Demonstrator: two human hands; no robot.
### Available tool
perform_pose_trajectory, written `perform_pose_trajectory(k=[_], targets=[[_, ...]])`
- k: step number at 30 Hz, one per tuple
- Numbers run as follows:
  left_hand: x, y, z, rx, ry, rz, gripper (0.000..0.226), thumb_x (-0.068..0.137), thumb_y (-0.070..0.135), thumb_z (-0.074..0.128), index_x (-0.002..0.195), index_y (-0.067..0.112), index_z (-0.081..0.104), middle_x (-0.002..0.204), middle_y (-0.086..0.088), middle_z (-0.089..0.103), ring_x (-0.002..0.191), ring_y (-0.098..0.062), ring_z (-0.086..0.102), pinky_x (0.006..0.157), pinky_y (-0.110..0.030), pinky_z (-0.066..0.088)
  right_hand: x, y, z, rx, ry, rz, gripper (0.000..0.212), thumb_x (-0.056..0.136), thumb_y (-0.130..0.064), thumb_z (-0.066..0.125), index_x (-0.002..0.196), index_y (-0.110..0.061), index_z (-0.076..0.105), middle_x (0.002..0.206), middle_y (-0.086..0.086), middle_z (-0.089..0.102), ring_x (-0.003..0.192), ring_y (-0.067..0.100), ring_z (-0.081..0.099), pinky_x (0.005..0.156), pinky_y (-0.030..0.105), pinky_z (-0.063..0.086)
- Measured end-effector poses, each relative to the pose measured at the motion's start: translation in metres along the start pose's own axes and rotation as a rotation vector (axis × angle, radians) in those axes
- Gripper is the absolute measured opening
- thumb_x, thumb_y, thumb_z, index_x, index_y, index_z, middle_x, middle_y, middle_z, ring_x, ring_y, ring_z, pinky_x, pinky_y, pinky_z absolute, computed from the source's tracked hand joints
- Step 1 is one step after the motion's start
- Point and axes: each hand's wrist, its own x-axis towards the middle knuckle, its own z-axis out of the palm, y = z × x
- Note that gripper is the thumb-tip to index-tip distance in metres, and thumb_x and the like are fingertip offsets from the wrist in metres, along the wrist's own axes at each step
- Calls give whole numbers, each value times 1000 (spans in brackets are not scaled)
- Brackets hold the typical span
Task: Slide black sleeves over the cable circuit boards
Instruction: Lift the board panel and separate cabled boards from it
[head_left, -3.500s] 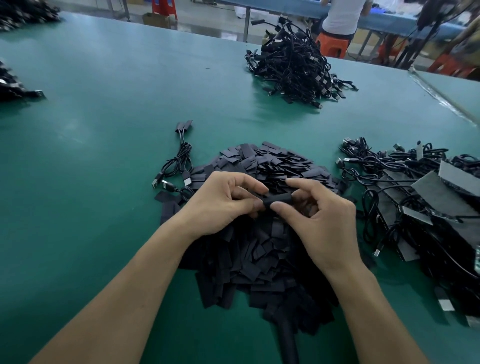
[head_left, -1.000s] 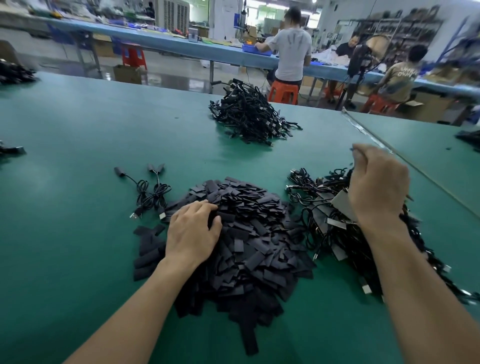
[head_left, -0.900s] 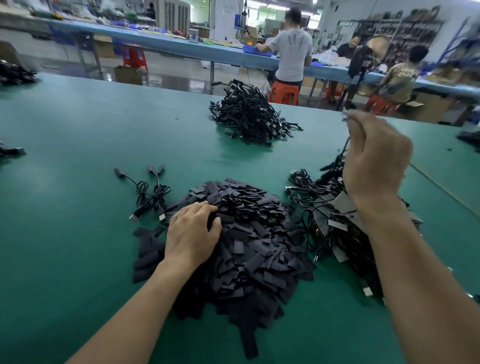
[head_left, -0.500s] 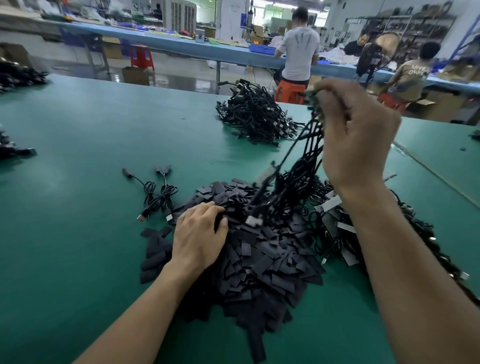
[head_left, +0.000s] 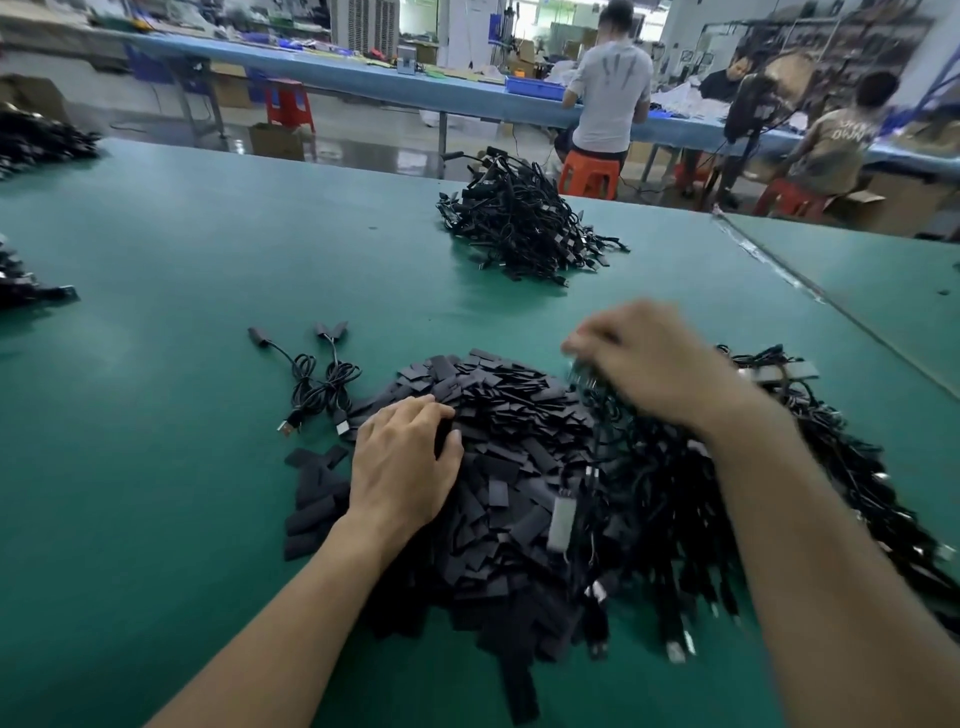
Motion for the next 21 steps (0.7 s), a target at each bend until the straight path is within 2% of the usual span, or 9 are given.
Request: perform_pose_trajectory(k=[1,3,6,8,10,13,15,18,21], targets=[[-1,1,-1,2,19,3,30,96,35,58,123,22,67,137,0,61,132,-21,50,114,-40,33,1,7,15,-9,-126,28,25,101,-24,55,93,-11,74,79,-1,71,75,19,71,74,25,57],[-4,7,-6,29,107,49,24,96,31,60,115,23,72,129,2,65,125,-21,53,108,-40,35,2,20,39,-23,-198,31,20,99,-27,58,93,-20,76,82,-6,72,78,18,70,82,38,58],[-5,30,-17,10,245,182,27,94,40,54,102,25,75,105,7,72,104,-19,62,88,-37,41,5,29,59,50,-79,-28,13,94,-25,65,100,-24,76,82,-15,70,80,-1,64,80,24,50],[-1,52,-23,-164,131,138,39,91,54,46,108,29,70,97,12,73,95,-16,64,84,-36,46,5,31,65,135,-5,-75,14,91,-19,68,101,-26,75,80,-17,68,77,-5,63,73,16,45],[5,68,-24,-460,-92,0,45,85,59,52,121,34,61,94,17,71,90,-8,67,82,-37,56,2,32,68,245,83,-81,21,87,-12,69,102,-27,74,79,-19,68,78,-5,64,72,11,46],[16,76,-20,-772,-252,-119,54,83,50,71,131,30,54,98,14,70,89,0,68,84,-31,58,-3,36,68,429,202,-51,21,86,-10,73,95,-29,68,80,-11,68,76,6,65,75,21,51],[20,75,-15,-832,-335,-119,52,84,47,74,128,27,57,103,7,70,95,-7,68,87,-34,57,-5,38,65,511,250,-50,21,88,-11,72,93,-31,67,83,-9,68,79,10,66,76,25,53],[18,77,-4,-812,-388,-58,29,88,34,75,113,22,67,93,0,73,82,-13,68,78,-37,57,-8,44,59,295,302,-85,17,94,-9,63,97,-25,69,96,-11,66,92,4,62,83,13,46],[14,77,4,-908,-343,-101,3,90,19,73,90,21,71,81,-19,70,64,-17,56,63,-36,44,-7,57,52,-168,307,21,27,97,-7,54,118,-17,68,119,1,64,113,17,54,98,28,42]])
